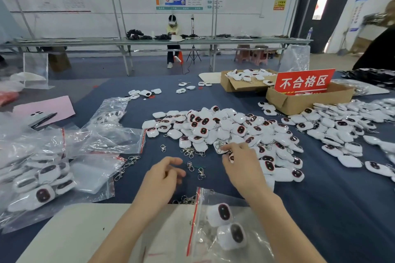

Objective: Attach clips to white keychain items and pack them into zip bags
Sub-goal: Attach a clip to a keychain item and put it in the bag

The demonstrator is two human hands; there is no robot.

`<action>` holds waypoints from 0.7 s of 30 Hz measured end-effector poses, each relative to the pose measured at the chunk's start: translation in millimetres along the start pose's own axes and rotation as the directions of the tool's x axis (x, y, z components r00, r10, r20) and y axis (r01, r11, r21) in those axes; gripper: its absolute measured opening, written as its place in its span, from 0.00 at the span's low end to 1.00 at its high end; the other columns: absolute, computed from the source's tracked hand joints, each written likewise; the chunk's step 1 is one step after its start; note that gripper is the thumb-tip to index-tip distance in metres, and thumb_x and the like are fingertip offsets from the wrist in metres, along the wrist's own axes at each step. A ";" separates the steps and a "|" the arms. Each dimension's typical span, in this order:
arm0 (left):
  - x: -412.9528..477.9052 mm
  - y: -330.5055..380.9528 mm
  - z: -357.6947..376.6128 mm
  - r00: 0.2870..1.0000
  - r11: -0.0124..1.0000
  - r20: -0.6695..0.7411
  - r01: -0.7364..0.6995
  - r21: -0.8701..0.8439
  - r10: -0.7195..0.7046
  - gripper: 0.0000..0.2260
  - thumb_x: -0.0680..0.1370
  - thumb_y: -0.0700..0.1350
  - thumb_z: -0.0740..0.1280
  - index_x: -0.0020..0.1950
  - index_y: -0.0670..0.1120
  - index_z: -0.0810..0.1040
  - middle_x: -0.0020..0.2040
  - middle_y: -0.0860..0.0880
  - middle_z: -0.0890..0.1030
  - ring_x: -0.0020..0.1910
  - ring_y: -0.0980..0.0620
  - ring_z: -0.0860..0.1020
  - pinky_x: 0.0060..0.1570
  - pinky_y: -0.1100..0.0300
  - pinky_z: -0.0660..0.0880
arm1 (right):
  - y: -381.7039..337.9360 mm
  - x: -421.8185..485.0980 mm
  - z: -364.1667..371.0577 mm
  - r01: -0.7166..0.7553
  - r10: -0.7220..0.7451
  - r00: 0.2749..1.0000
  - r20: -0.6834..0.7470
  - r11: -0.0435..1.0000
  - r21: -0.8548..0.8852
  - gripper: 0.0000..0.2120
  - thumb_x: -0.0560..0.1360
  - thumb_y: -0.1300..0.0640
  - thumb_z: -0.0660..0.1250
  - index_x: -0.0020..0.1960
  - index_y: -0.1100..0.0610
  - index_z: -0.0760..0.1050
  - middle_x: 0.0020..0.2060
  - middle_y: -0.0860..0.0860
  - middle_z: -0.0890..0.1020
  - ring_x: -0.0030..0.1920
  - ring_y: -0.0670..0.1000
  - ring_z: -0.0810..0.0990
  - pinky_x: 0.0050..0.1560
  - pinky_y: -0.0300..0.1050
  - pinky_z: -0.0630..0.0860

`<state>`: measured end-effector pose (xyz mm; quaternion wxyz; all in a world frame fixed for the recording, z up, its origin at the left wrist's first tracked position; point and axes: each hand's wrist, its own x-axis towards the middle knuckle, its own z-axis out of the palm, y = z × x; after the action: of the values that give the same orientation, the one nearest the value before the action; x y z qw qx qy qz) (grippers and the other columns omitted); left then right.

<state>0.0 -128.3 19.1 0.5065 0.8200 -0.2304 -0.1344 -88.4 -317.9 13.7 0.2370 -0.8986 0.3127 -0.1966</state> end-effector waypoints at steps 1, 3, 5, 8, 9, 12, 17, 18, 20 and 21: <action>5.5 -4.2 5.5 1.000 1.000 -0.027 0.005 -0.009 -0.005 0.18 0.81 0.34 0.56 0.54 0.54 0.78 0.43 0.54 0.85 0.38 0.60 0.82 0.47 0.55 0.81 | 0.4 1.8 3.9 -0.031 0.026 0.999 -0.038 0.992 -0.124 0.15 0.83 0.53 0.60 0.68 0.49 0.72 0.65 0.52 0.72 0.62 0.53 0.70 0.62 0.46 0.70; 15.5 -9.7 15.9 0.997 1.000 -0.075 -0.008 0.006 0.008 0.16 0.81 0.36 0.57 0.55 0.54 0.78 0.42 0.56 0.84 0.35 0.60 0.81 0.40 0.60 0.77 | -0.9 3.4 12.8 -0.066 0.058 0.998 -0.039 0.964 -0.259 0.17 0.83 0.54 0.58 0.71 0.51 0.67 0.68 0.54 0.68 0.65 0.55 0.68 0.64 0.47 0.67; 24.0 -13.2 23.3 0.992 0.999 -0.118 -0.026 0.046 0.031 0.15 0.82 0.37 0.57 0.55 0.56 0.77 0.42 0.57 0.84 0.35 0.57 0.80 0.40 0.59 0.77 | -0.1 2.6 21.4 -0.053 0.045 0.998 -0.038 0.962 -0.268 0.17 0.83 0.57 0.57 0.71 0.51 0.66 0.67 0.54 0.68 0.64 0.55 0.68 0.63 0.46 0.67; 32.4 -22.5 27.4 0.988 0.999 -0.150 -0.023 0.036 0.028 0.16 0.82 0.39 0.57 0.51 0.59 0.76 0.41 0.61 0.83 0.33 0.57 0.81 0.37 0.61 0.77 | 2.5 -3.6 32.3 0.050 -0.071 0.994 -0.082 0.972 -0.228 0.17 0.82 0.61 0.56 0.68 0.53 0.72 0.68 0.54 0.69 0.62 0.56 0.69 0.61 0.49 0.67; 34.4 -25.1 27.8 0.988 0.999 -0.151 -0.025 0.022 0.028 0.16 0.82 0.39 0.57 0.51 0.60 0.76 0.41 0.62 0.83 0.32 0.57 0.81 0.35 0.64 0.75 | 5.8 -3.6 33.6 0.081 -0.103 0.989 -0.110 0.979 -0.189 0.16 0.83 0.61 0.56 0.68 0.54 0.72 0.67 0.53 0.71 0.60 0.55 0.71 0.59 0.48 0.67; 37.3 -29.3 29.2 0.987 0.998 -0.152 -0.054 -0.026 0.049 0.16 0.82 0.38 0.57 0.51 0.59 0.77 0.42 0.62 0.83 0.31 0.58 0.80 0.32 0.70 0.71 | 7.2 -1.7 34.0 0.084 -0.046 0.983 -0.175 0.973 0.216 0.14 0.83 0.58 0.60 0.67 0.52 0.74 0.55 0.46 0.80 0.50 0.41 0.77 0.50 0.33 0.70; 34.7 -28.2 32.7 0.984 0.979 -0.077 -0.172 -0.110 0.164 0.09 0.85 0.49 0.60 0.55 0.62 0.78 0.44 0.60 0.83 0.39 0.61 0.80 0.37 0.68 0.72 | -1.6 0.7 40.8 0.101 -0.179 0.981 0.070 0.789 0.606 0.14 0.84 0.60 0.59 0.55 0.44 0.79 0.41 0.39 0.83 0.44 0.42 0.81 0.50 0.39 0.77; 34.5 -28.2 32.6 0.981 0.975 -0.043 -0.191 -0.113 0.187 0.09 0.85 0.53 0.59 0.55 0.63 0.79 0.42 0.58 0.83 0.39 0.61 0.79 0.37 0.69 0.72 | -4.3 1.1 40.9 0.106 -0.210 0.974 0.086 0.757 0.645 0.16 0.84 0.63 0.59 0.53 0.44 0.80 0.45 0.42 0.84 0.49 0.46 0.82 0.56 0.47 0.78; 32.9 -26.9 32.4 0.972 0.966 0.039 -0.227 -0.121 0.233 0.10 0.85 0.56 0.59 0.56 0.63 0.80 0.37 0.57 0.81 0.36 0.60 0.76 0.35 0.70 0.70 | -6.8 1.9 40.5 0.128 -0.258 0.962 0.085 0.707 0.696 0.19 0.83 0.67 0.59 0.51 0.45 0.80 0.48 0.46 0.85 0.53 0.49 0.82 0.60 0.51 0.78; 31.7 -25.6 32.2 0.965 0.960 0.074 -0.240 -0.142 0.252 0.10 0.84 0.56 0.59 0.57 0.62 0.81 0.35 0.59 0.80 0.34 0.61 0.75 0.34 0.71 0.69 | -7.3 2.4 40.5 0.130 -0.270 0.959 0.083 0.684 0.717 0.19 0.82 0.68 0.58 0.50 0.46 0.81 0.48 0.47 0.85 0.53 0.49 0.82 0.60 0.51 0.78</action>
<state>18.8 -159.5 -17.8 0.5614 0.7427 -0.3438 -0.1226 -62.9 -302.2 -14.6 0.5667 -0.7822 0.0905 -0.2426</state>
